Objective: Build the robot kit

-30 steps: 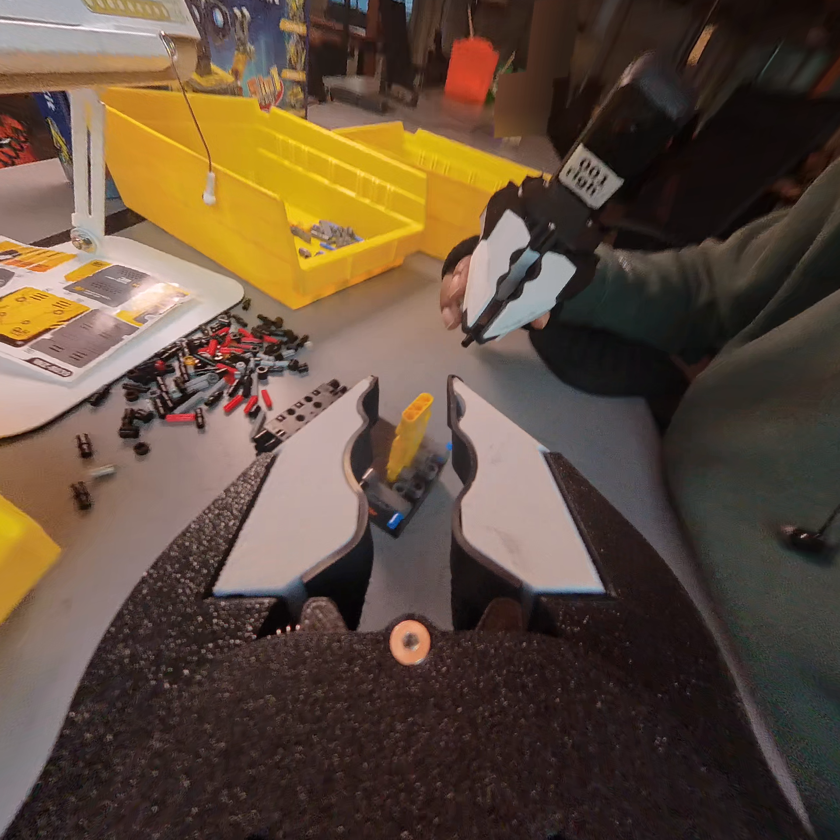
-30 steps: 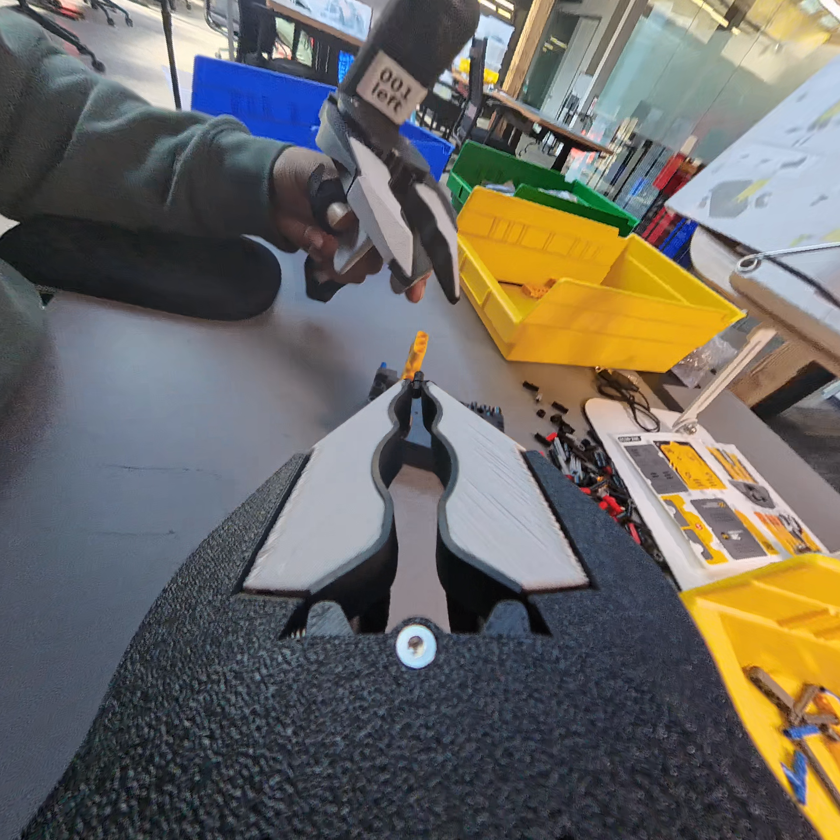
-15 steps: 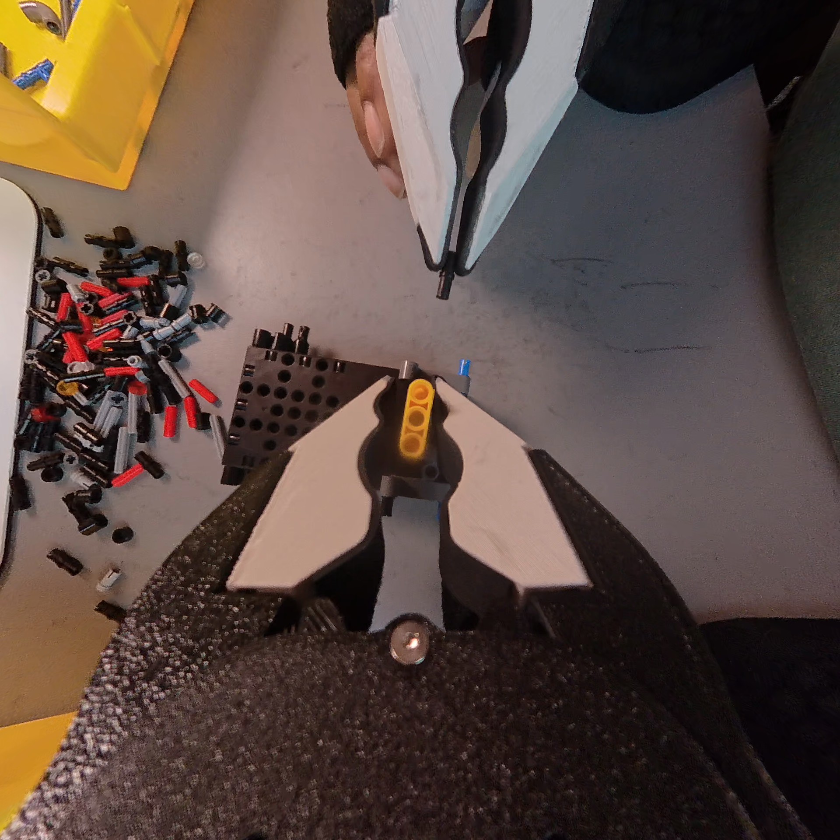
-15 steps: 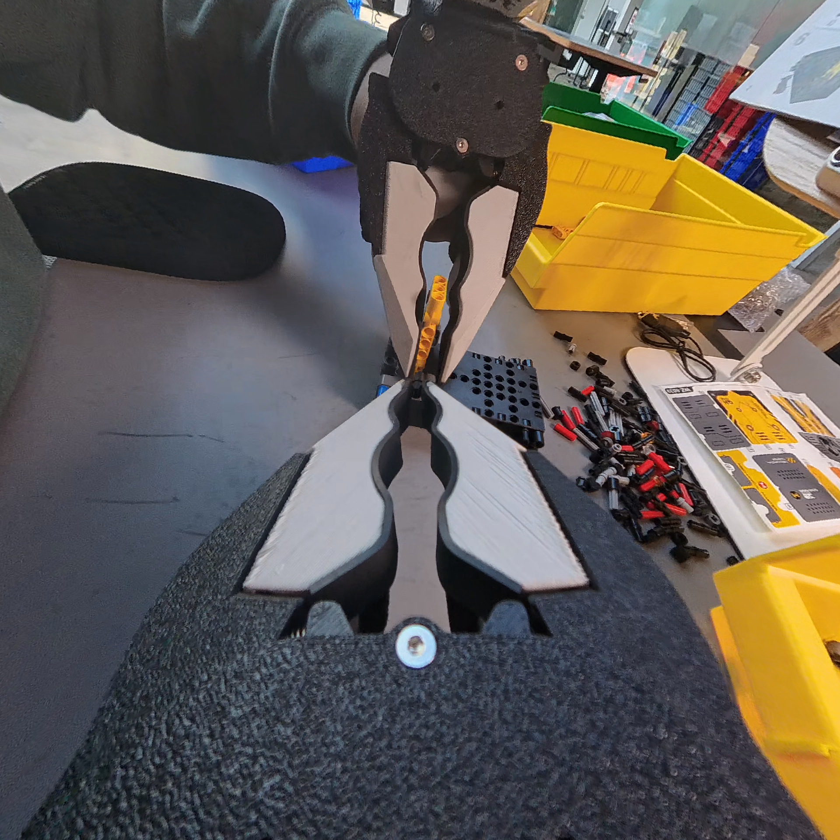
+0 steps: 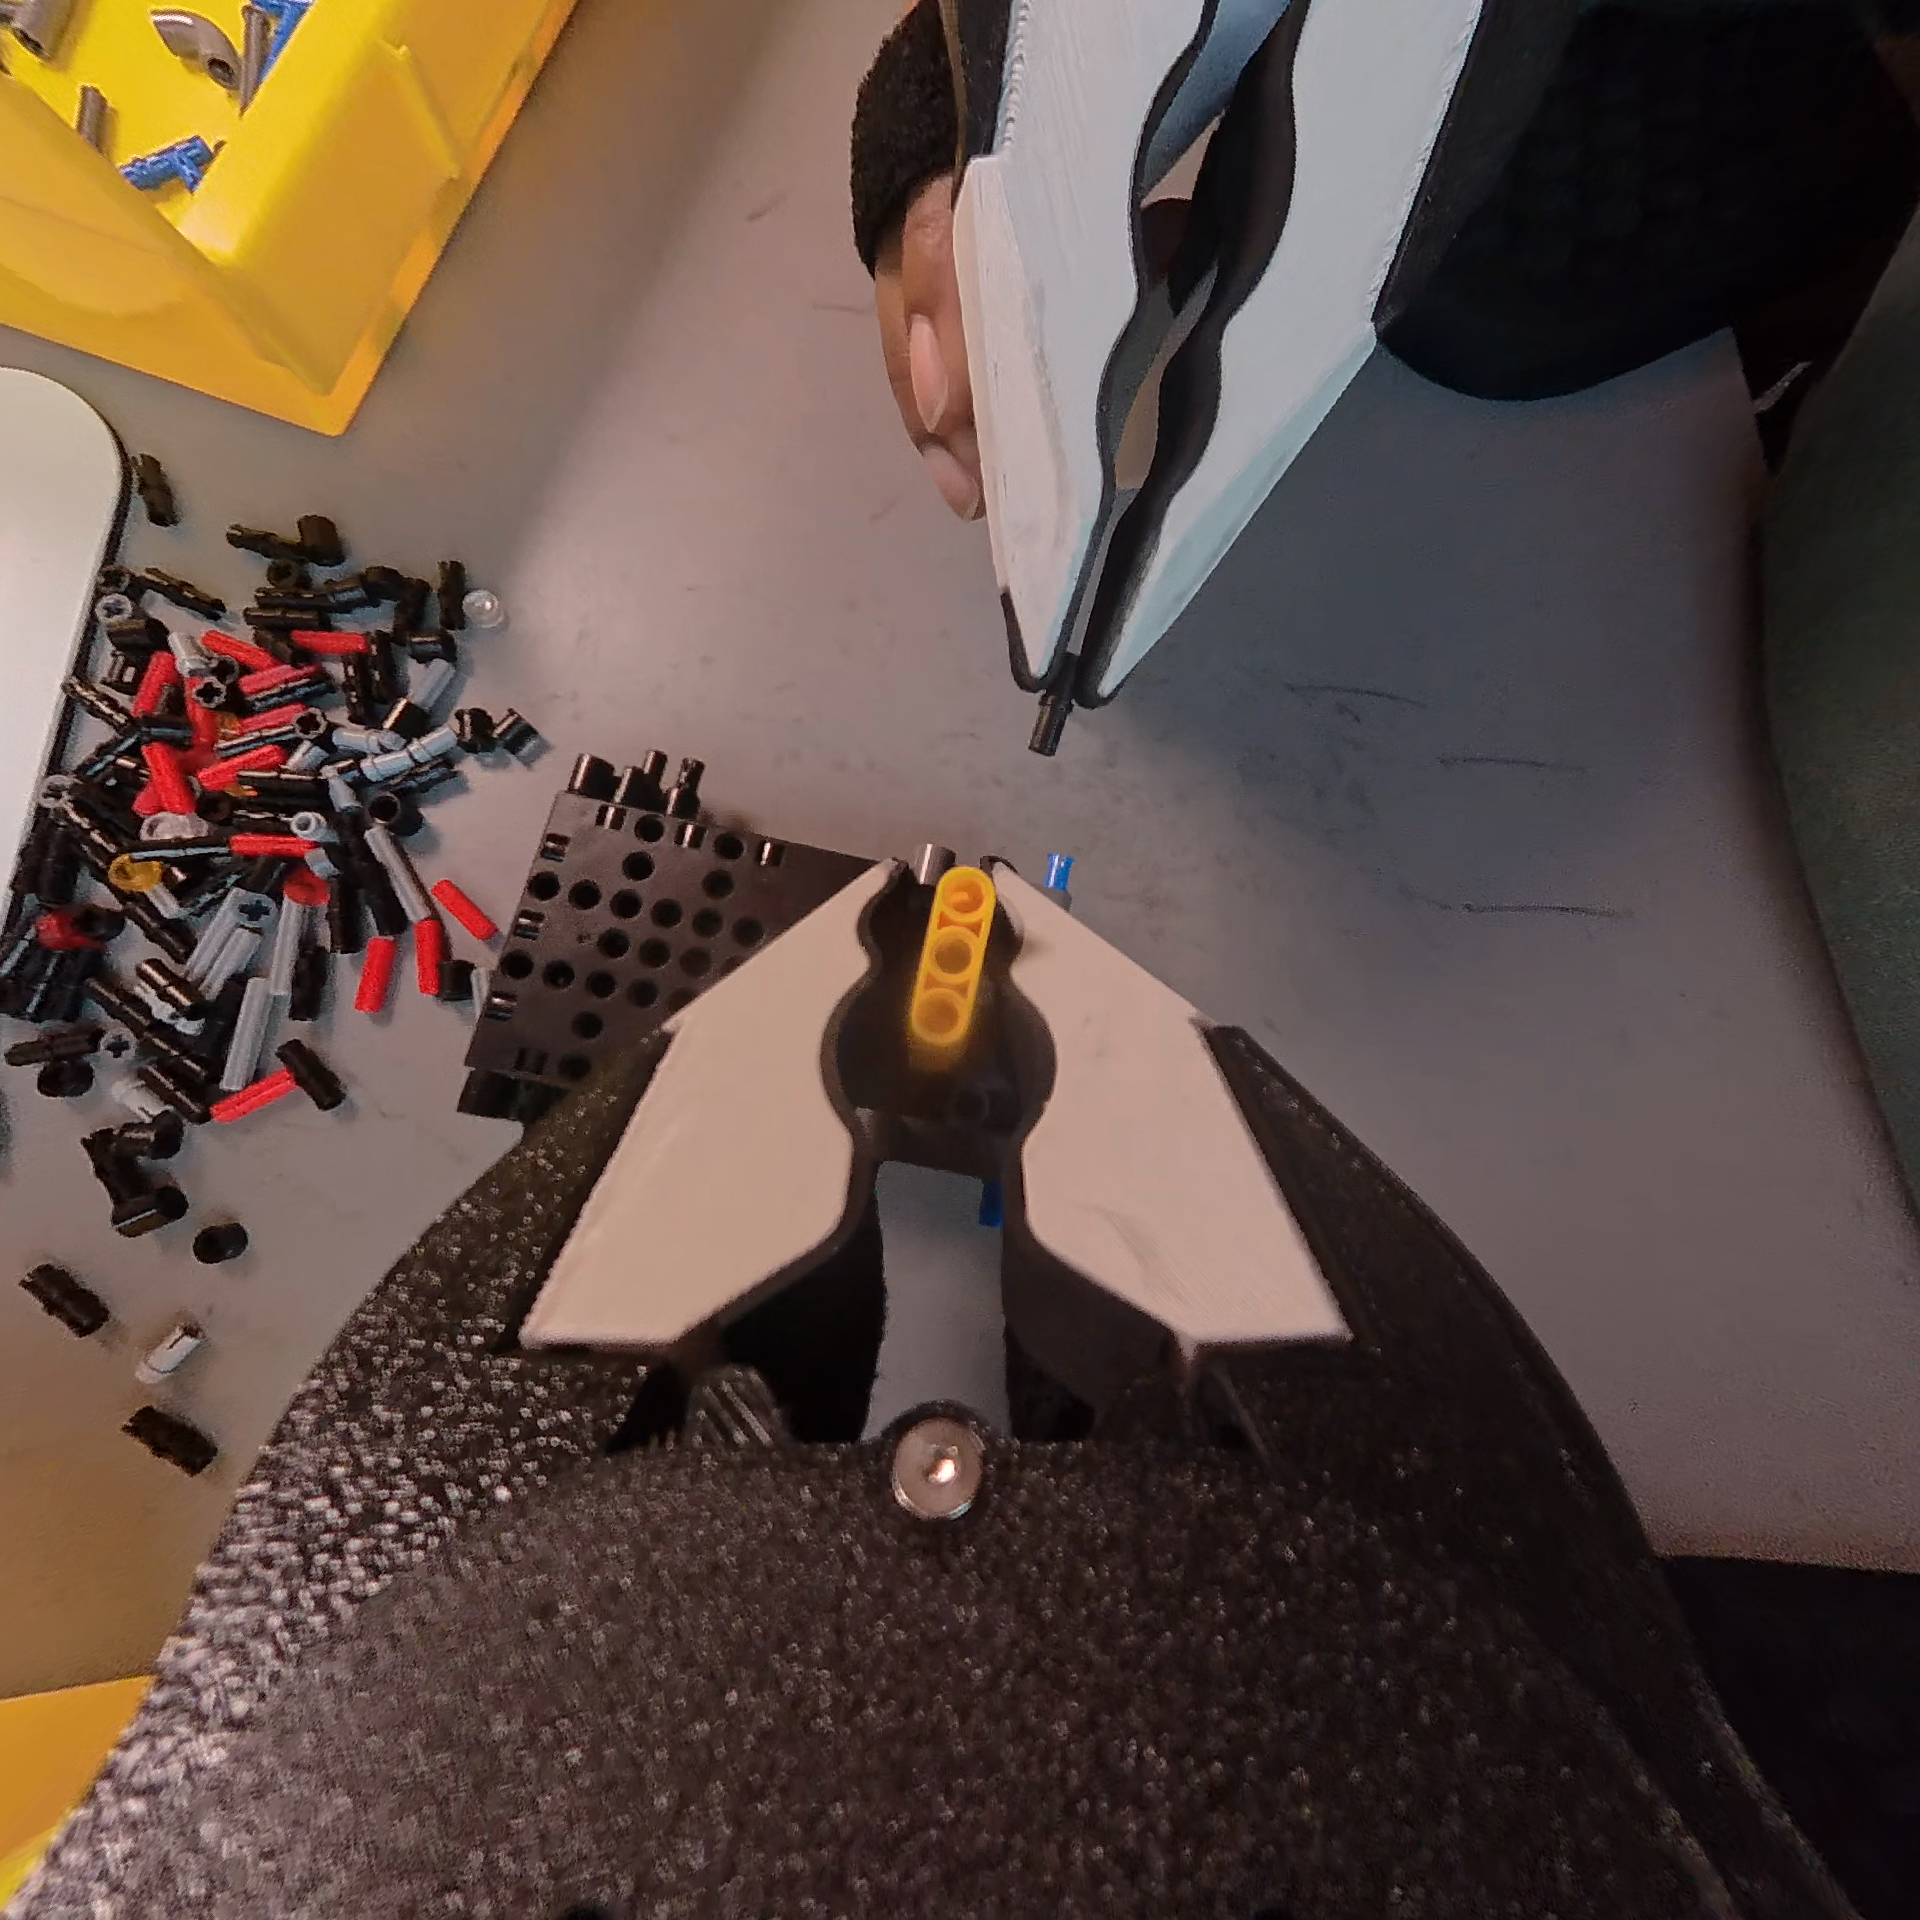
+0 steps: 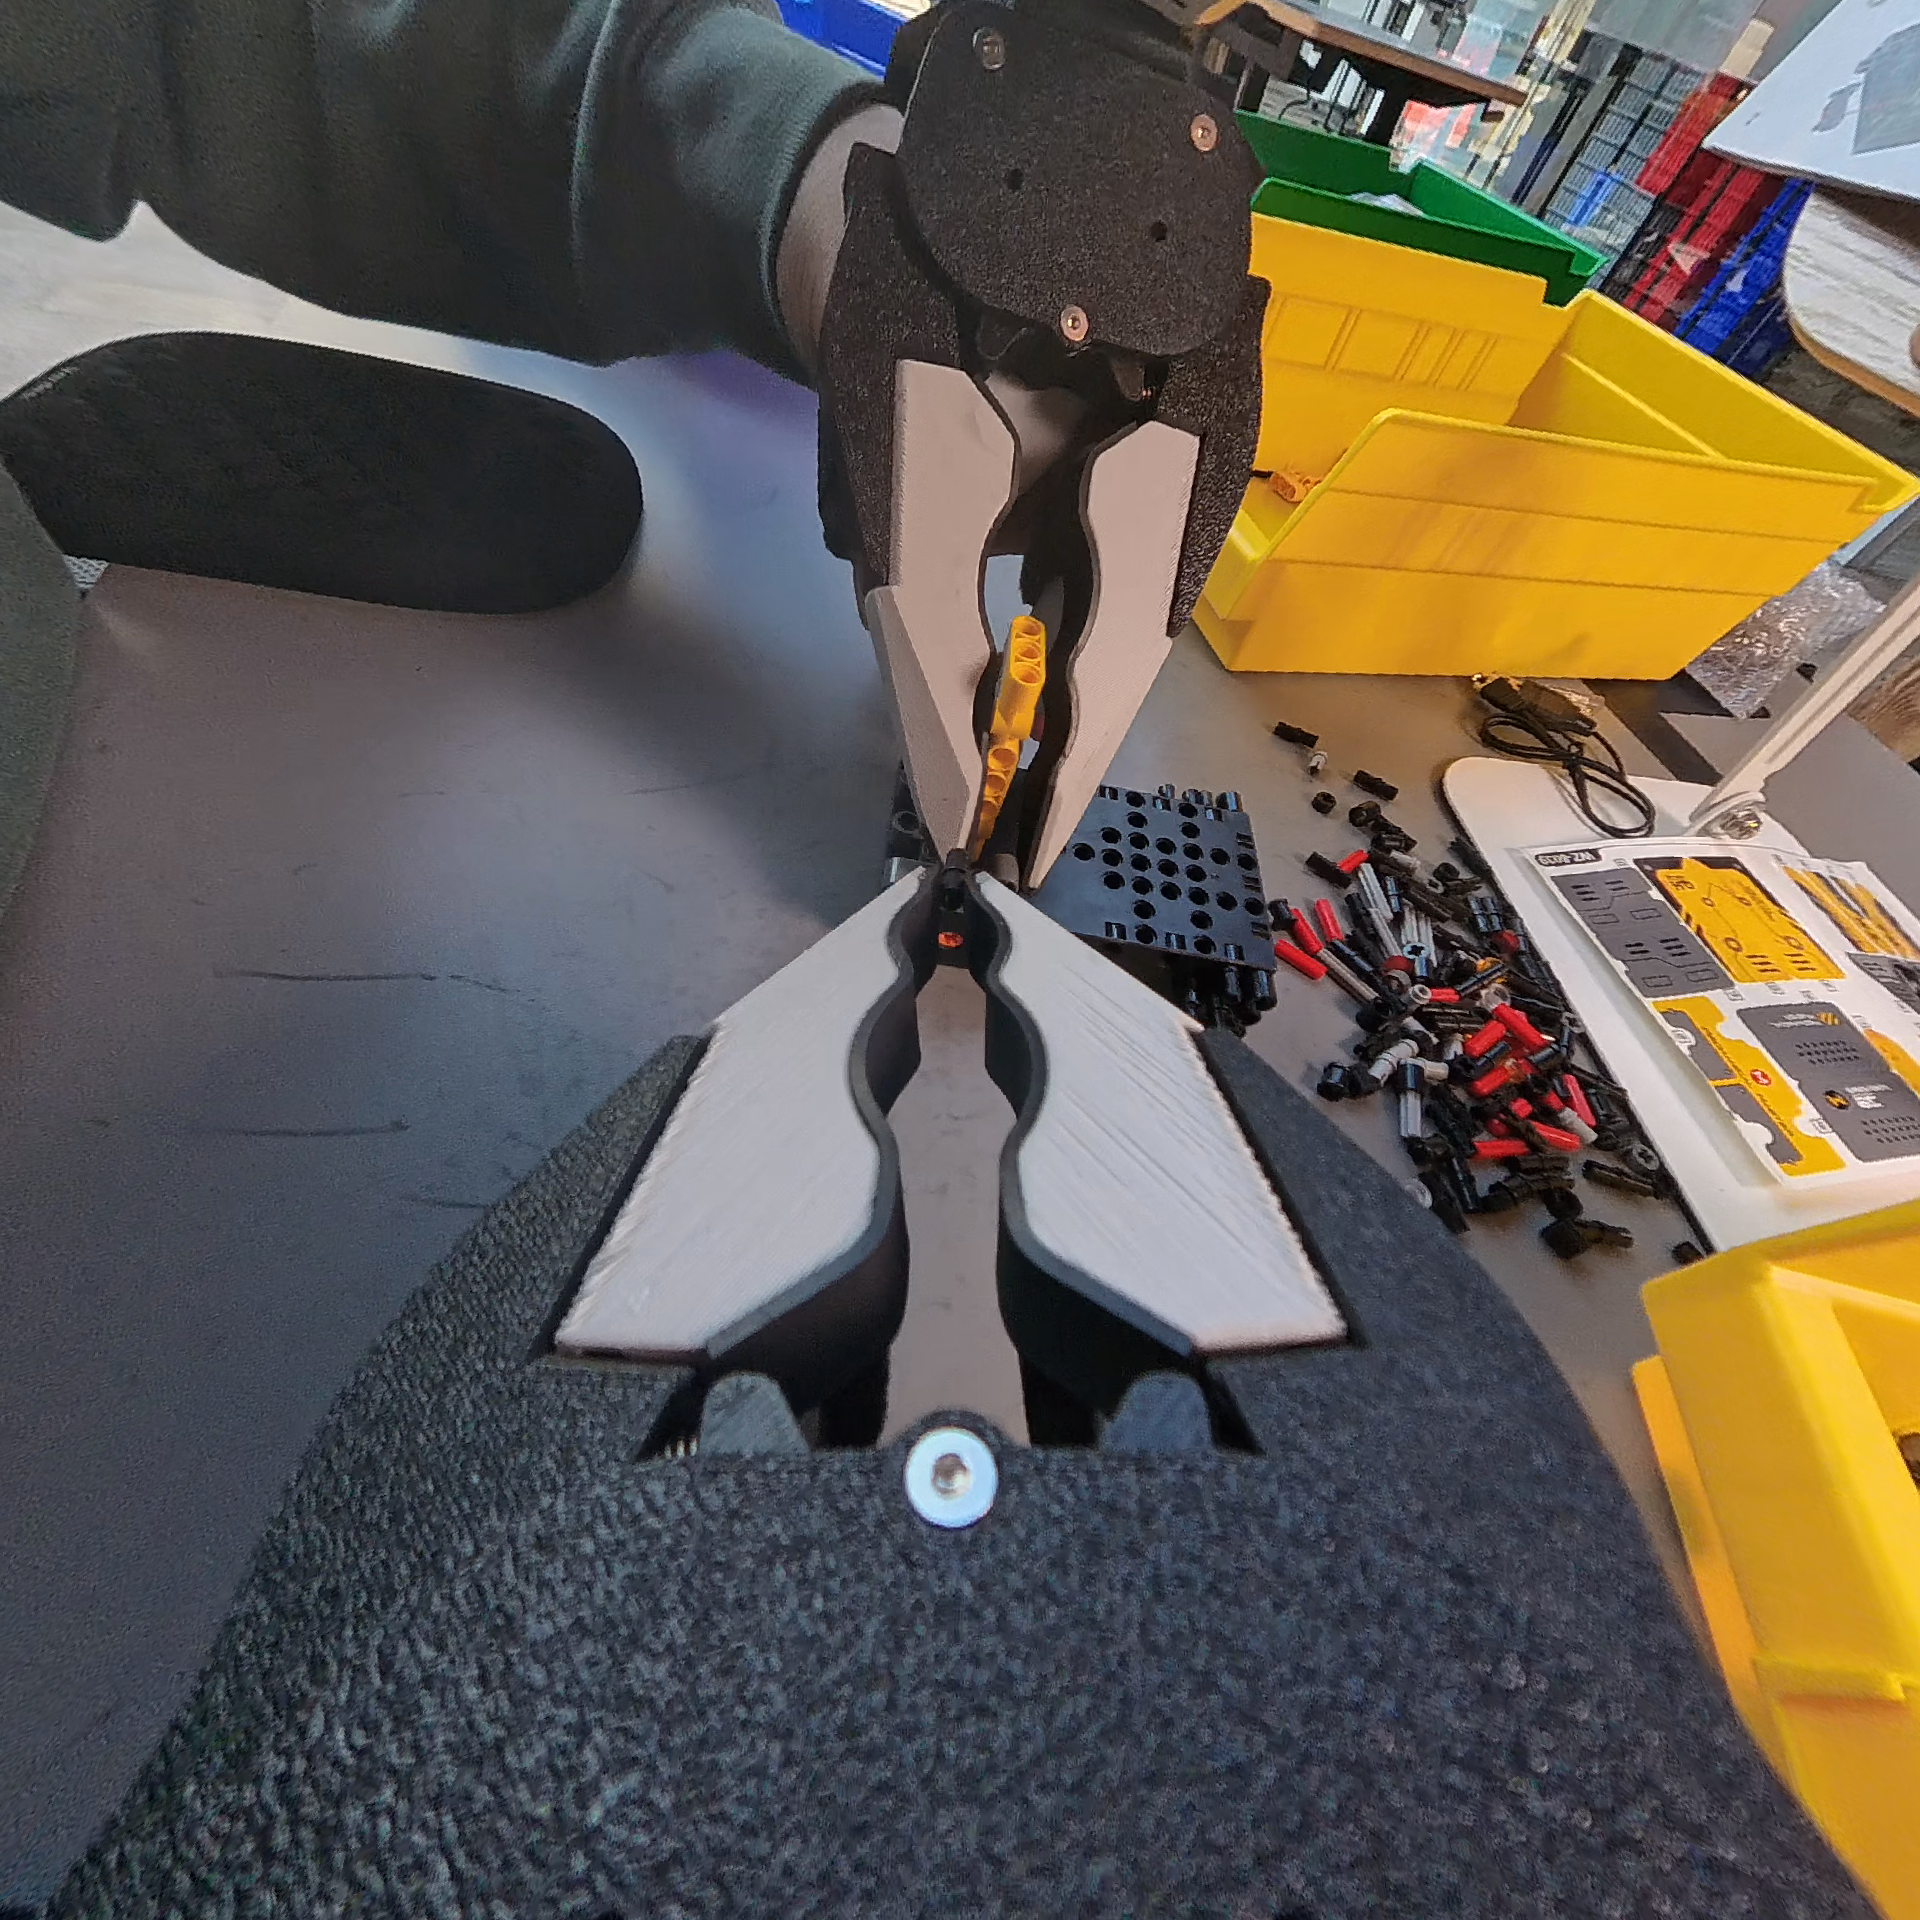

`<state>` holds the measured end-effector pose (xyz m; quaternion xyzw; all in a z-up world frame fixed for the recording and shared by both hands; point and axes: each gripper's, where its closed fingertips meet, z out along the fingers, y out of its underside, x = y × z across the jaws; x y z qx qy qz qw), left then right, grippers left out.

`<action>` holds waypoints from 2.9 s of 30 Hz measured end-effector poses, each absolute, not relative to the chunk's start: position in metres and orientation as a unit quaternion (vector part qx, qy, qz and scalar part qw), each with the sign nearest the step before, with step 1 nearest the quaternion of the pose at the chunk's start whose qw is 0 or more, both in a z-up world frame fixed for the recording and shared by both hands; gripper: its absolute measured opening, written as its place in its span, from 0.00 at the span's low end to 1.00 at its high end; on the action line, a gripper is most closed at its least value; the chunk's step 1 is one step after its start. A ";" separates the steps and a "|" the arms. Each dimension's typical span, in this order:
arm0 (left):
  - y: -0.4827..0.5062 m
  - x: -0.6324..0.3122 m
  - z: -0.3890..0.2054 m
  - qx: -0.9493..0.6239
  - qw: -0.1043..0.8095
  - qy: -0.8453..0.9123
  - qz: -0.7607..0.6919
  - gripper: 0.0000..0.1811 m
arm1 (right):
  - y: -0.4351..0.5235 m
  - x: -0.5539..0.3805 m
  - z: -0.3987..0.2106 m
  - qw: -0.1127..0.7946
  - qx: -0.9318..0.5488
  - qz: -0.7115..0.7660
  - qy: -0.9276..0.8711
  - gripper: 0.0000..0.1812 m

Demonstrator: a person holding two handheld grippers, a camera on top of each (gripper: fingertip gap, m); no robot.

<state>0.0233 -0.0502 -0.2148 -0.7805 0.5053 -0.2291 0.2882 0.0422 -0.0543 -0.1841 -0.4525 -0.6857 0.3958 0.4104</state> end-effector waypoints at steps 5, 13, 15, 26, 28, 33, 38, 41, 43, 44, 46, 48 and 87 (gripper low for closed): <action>-0.053 0.028 -0.209 -0.766 0.344 0.489 -0.236 0.06 | -0.050 0.042 -0.181 0.416 -0.461 0.398 -0.675 0.02; -0.072 0.038 -0.174 -0.717 0.453 0.449 -0.281 0.05 | -0.067 0.042 -0.167 0.394 -0.443 0.458 -0.662 0.02; -0.076 0.040 -0.170 -0.710 0.463 0.445 -0.288 0.06 | -0.071 0.042 -0.161 0.392 -0.439 0.474 -0.655 0.02; -0.081 0.044 -0.174 -0.712 0.468 0.425 -0.305 0.05 | -0.078 0.042 -0.174 0.376 -0.437 0.443 -0.686 0.02; -0.082 0.043 -0.177 -0.715 0.464 0.423 -0.305 0.05 | -0.079 0.041 -0.177 0.375 -0.436 0.441 -0.689 0.02; -0.080 0.042 -0.185 -0.729 0.451 0.438 -0.271 0.05 | -0.077 0.041 -0.182 0.359 -0.443 0.419 -0.707 0.02; -0.079 0.041 -0.204 -0.753 0.423 0.454 -0.219 0.05 | -0.075 0.041 -0.201 0.340 -0.462 0.365 -0.733 0.02; -0.078 0.041 -0.207 -0.757 0.418 0.458 -0.205 0.05 | -0.074 0.041 -0.206 0.323 -0.477 0.357 -0.735 0.02; -0.077 0.041 -0.208 -0.758 0.418 0.459 -0.201 0.05 | -0.074 0.041 -0.207 0.315 -0.486 0.353 -0.735 0.02; -0.077 0.041 -0.208 -0.758 0.418 0.458 -0.200 0.05 | -0.074 0.042 -0.207 0.312 -0.490 0.351 -0.735 0.02; -0.077 0.041 -0.208 -0.759 0.418 0.459 -0.196 0.05 | -0.073 0.042 -0.208 0.306 -0.497 0.347 -0.734 0.02; -0.077 0.041 -0.209 -0.761 0.417 0.459 -0.191 0.05 | -0.073 0.041 -0.208 0.308 -0.497 0.338 -0.738 0.02; -0.082 0.046 -0.211 -0.782 0.394 0.444 -0.190 0.04 | -0.078 0.036 -0.200 0.201 -0.519 0.343 -0.757 0.01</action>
